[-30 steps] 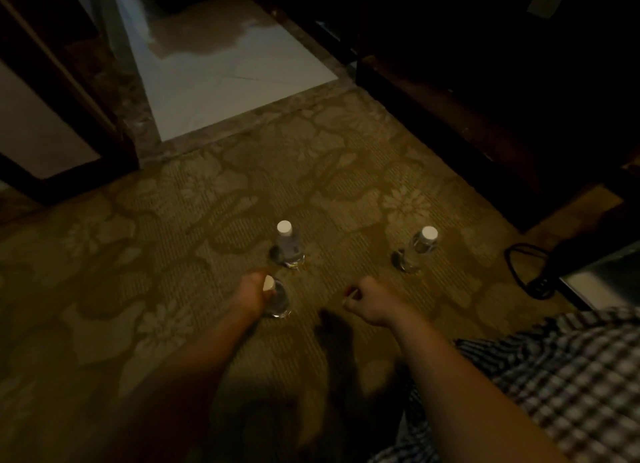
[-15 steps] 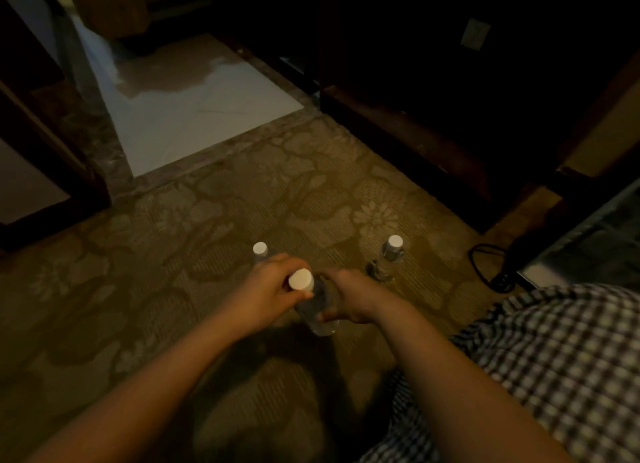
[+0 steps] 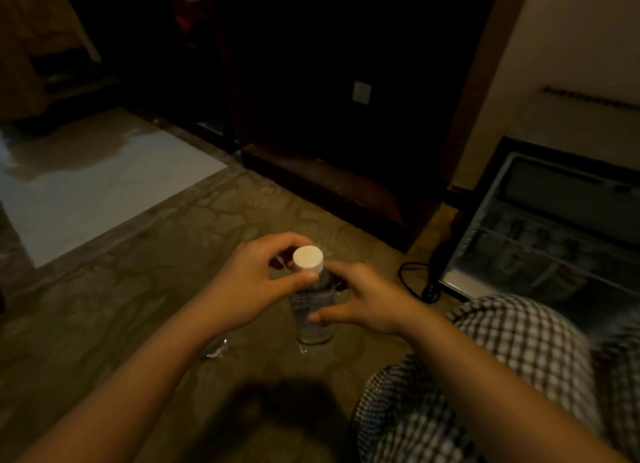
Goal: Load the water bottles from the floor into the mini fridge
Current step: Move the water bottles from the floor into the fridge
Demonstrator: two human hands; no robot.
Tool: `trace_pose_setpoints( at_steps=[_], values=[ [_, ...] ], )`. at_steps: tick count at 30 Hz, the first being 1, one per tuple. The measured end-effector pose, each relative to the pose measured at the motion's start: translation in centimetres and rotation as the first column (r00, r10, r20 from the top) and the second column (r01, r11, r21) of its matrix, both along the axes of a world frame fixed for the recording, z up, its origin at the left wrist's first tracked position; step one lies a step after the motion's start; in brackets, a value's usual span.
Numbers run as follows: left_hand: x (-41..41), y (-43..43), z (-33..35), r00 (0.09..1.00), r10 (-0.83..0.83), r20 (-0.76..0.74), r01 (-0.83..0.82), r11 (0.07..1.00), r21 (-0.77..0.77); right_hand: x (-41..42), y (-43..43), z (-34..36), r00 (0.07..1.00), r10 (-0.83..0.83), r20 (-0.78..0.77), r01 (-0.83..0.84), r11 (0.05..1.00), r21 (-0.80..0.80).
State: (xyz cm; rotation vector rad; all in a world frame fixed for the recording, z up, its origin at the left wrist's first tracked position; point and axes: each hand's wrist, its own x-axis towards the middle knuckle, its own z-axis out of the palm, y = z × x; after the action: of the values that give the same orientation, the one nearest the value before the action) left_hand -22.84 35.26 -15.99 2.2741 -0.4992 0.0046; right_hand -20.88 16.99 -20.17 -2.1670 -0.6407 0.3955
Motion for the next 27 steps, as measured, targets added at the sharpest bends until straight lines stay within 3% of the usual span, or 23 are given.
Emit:
trace_pose_setpoints(
  at_steps=[6, 14, 19, 27],
  values=[
    [2.5, -6.2, 1.1, 0.994, -0.077, 0.08, 0.085, 0.992, -0.097, 1.0, -6.4, 3.6, 0.96, -0.206, 0.189, 0.206, 0.978, 0.019],
    [7.4, -16.8, 2.9, 0.967, -0.233, 0.108, 0.25, 0.948, -0.196, 2.1, -16.6, 6.5, 0.856, -0.445, 0.264, 0.441, 0.894, 0.077],
    [10.2, -24.7, 2.3, 0.946, -0.324, 0.029, 0.323, 0.923, -0.209, 2.7, -23.5, 6.2, 0.776, -0.562, 0.286, 0.59, 0.807, -0.015],
    [14.2, -37.8, -2.5, 0.819, -0.525, -0.233, 0.528, 0.847, -0.053, 2.6, -33.6, 0.0, 0.601, -0.763, 0.235, 0.798, 0.59, -0.124]
  ],
)
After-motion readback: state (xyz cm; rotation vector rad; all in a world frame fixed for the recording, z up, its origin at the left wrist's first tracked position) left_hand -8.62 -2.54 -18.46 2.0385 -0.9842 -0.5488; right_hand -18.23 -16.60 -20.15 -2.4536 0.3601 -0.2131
